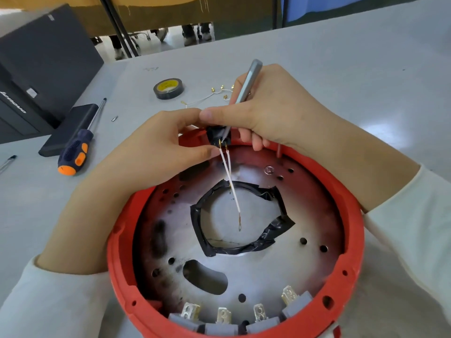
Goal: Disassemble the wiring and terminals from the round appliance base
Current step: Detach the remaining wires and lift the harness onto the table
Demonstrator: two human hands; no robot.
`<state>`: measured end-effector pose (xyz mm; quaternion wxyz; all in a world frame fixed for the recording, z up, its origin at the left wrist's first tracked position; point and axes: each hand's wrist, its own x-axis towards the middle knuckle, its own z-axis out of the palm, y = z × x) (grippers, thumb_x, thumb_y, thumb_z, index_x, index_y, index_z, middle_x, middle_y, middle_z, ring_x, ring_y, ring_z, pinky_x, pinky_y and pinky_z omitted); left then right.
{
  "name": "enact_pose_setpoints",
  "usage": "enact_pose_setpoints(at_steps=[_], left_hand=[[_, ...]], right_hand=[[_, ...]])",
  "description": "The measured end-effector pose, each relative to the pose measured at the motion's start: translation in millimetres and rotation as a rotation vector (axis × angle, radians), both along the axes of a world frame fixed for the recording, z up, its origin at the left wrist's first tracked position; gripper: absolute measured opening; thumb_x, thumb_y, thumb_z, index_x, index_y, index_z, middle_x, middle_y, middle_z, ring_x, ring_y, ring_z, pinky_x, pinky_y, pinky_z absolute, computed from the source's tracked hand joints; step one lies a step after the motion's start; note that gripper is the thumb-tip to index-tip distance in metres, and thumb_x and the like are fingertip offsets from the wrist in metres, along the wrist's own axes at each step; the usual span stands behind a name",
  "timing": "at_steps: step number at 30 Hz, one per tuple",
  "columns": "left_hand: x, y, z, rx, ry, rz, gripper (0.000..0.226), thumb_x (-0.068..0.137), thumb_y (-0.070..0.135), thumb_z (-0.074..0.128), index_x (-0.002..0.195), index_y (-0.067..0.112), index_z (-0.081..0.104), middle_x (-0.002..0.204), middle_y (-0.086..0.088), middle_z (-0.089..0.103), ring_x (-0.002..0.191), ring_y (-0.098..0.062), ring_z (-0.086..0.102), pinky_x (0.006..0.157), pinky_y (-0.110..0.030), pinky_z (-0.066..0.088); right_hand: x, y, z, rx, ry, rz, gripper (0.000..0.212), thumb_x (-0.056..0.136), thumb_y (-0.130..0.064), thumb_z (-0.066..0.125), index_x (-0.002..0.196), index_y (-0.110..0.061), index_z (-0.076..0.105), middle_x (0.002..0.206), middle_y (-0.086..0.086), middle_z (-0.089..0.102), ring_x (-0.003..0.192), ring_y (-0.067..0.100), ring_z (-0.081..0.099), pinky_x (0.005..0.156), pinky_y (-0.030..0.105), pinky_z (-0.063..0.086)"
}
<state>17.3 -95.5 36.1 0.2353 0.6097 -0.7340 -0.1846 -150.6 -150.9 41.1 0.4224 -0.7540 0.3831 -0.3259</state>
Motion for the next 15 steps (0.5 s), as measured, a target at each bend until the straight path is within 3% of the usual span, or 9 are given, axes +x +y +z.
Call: enact_pose_setpoints(at_steps=[4,10,15], left_hand=[[-1.4,0.5,0.9,0.002,0.018,-0.017,0.037,0.082,0.025,0.07,0.117,0.034,0.062,0.107,0.023,0.065,0.102,0.012,0.056,0.083,0.003,0.034],[-1.9,-0.1,0.0,0.006,0.056,-0.011,0.032,0.078,0.027,0.072,0.101,0.045,0.06,0.098,0.037,0.062,0.095,0.019,0.055,0.079,0.005,0.033],[-1.1,-0.6,-1.3,0.004,0.076,-0.022,0.033,0.078,0.025,0.072,0.105,0.041,0.062,0.102,0.033,0.063,0.099,0.016,0.055,0.084,0.003,0.034]], right_hand=[[-3.3,0.4,0.1,0.008,-0.018,-0.015,0.033,0.077,-0.036,0.078,0.059,-0.018,0.056,0.045,0.001,0.061,0.032,0.009,0.052,0.033,0.014,0.034],[-9.6,1.0,-0.1,0.004,-0.128,-0.056,0.035,0.092,-0.029,0.058,0.062,-0.011,0.057,0.049,0.006,0.064,0.03,0.016,0.047,0.038,0.016,0.037],[-24.2,1.5,0.9,0.112,-0.221,-0.008,0.023,0.087,-0.016,0.066,0.073,-0.014,0.048,0.054,0.008,0.067,0.029,0.011,0.04,0.033,0.013,0.028]])
